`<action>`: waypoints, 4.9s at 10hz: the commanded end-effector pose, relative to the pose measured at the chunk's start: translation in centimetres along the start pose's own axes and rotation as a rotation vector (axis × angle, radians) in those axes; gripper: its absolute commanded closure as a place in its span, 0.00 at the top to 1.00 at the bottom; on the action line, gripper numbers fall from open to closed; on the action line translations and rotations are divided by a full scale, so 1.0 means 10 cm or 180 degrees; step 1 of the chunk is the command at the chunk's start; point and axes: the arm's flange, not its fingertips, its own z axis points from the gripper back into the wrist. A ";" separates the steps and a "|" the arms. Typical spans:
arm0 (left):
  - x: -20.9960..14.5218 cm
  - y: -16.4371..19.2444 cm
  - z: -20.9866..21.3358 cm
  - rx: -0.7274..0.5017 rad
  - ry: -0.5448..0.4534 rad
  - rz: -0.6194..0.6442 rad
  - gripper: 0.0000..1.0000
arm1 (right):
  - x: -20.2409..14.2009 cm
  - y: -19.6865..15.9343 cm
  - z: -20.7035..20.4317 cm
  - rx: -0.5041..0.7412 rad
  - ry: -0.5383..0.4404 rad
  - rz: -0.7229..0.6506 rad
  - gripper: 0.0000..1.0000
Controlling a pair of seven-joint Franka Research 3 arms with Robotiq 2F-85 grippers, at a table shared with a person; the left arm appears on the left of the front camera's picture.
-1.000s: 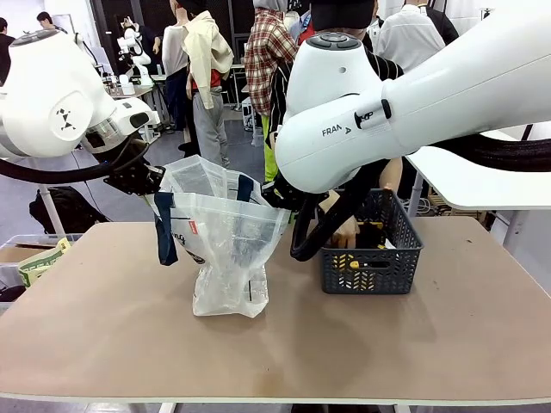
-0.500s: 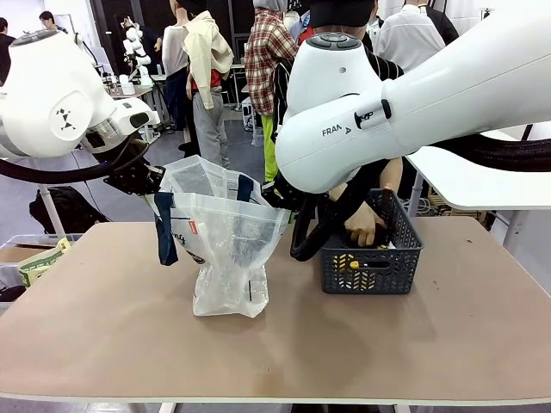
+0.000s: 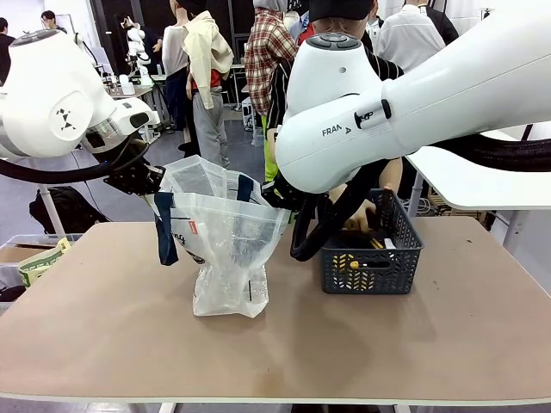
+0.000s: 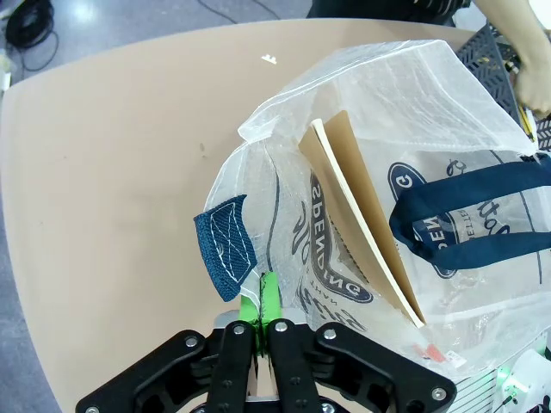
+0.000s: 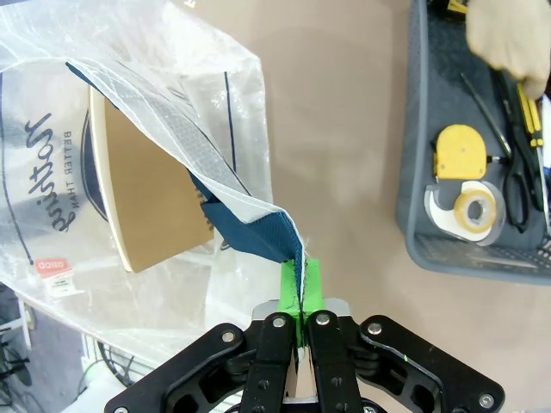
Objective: Transfer purchased items from the store into the shopping bag.
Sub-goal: Move the Reusable shopping bag to the right side of the table.
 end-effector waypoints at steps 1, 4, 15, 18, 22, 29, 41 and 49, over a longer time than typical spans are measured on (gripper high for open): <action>0.00 0.04 0.01 0.0003 -0.0027 0.0026 0.00 | -0.01 -0.01 -0.01 -0.0005 -0.0003 -0.0005 0.00; 0.00 0.04 0.01 0.0003 -0.0027 0.0026 0.00 | -0.01 -0.01 -0.01 -0.0005 -0.0003 -0.0005 0.00; 0.00 0.04 0.01 0.0003 -0.0027 0.0026 0.00 | -0.01 -0.01 -0.01 -0.0005 -0.0003 -0.0005 0.00; 0.00 0.04 0.01 0.0003 -0.0027 0.0026 0.00 | -0.01 -0.01 -0.01 -0.0005 -0.0003 -0.0005 0.00; 0.00 0.04 0.01 0.0003 -0.0027 0.0026 0.00 | -0.01 -0.01 -0.01 -0.0005 -0.0003 -0.0005 0.00; 0.00 0.04 0.01 0.0003 -0.0027 0.0026 0.00 | -0.01 -0.01 -0.01 -0.0005 -0.0003 -0.0005 0.00; 0.00 0.04 0.01 0.0003 -0.0027 0.0026 0.00 | -0.01 -0.01 -0.01 -0.0005 -0.0003 -0.0005 0.00; 0.00 0.04 0.01 0.0003 -0.0027 0.0026 0.00 | -0.01 -0.01 -0.01 -0.0005 -0.0003 -0.0005 0.00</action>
